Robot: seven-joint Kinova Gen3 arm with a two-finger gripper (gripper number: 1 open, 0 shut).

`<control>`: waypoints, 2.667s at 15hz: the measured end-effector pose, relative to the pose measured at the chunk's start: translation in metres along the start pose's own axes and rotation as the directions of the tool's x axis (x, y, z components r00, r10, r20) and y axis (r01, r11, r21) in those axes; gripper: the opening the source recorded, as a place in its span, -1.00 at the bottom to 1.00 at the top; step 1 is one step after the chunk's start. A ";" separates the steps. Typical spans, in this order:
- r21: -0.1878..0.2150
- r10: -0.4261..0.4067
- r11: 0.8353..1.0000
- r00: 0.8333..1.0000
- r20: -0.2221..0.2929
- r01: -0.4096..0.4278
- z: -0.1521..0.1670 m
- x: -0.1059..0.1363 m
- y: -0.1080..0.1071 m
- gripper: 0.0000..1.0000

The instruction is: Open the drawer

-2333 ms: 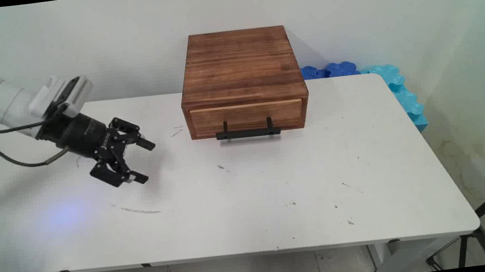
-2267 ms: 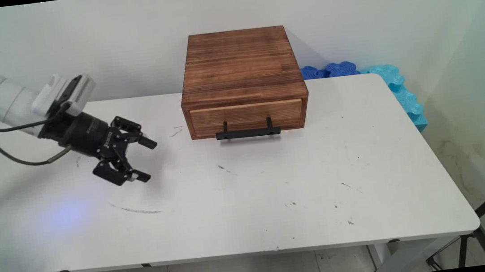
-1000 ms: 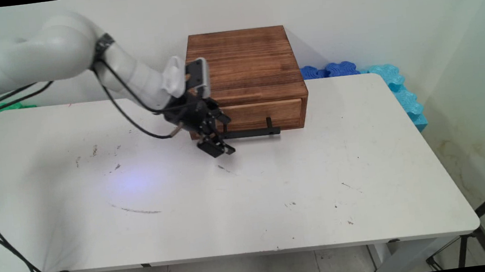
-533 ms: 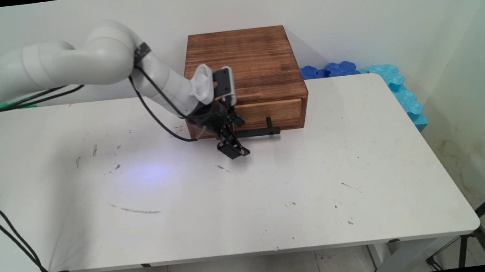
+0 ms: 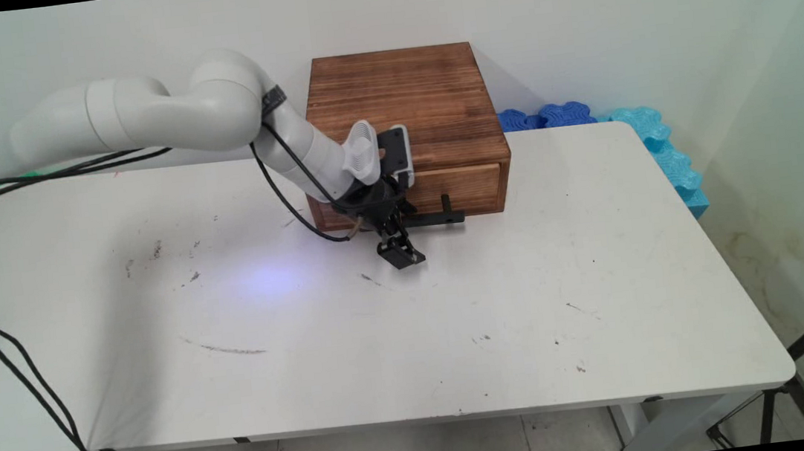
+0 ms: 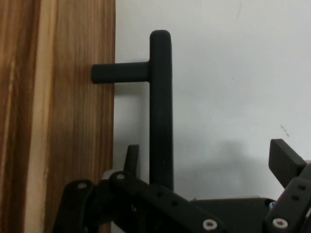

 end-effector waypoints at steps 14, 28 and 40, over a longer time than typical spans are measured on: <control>-0.012 0.011 1.000 0.999 0.034 -0.011 0.014 0.004 0.017 1.00; -0.100 -0.002 0.995 0.999 0.039 0.006 -0.017 0.005 0.105 1.00; -0.150 -0.050 0.987 0.998 0.027 0.054 -0.042 0.010 0.180 1.00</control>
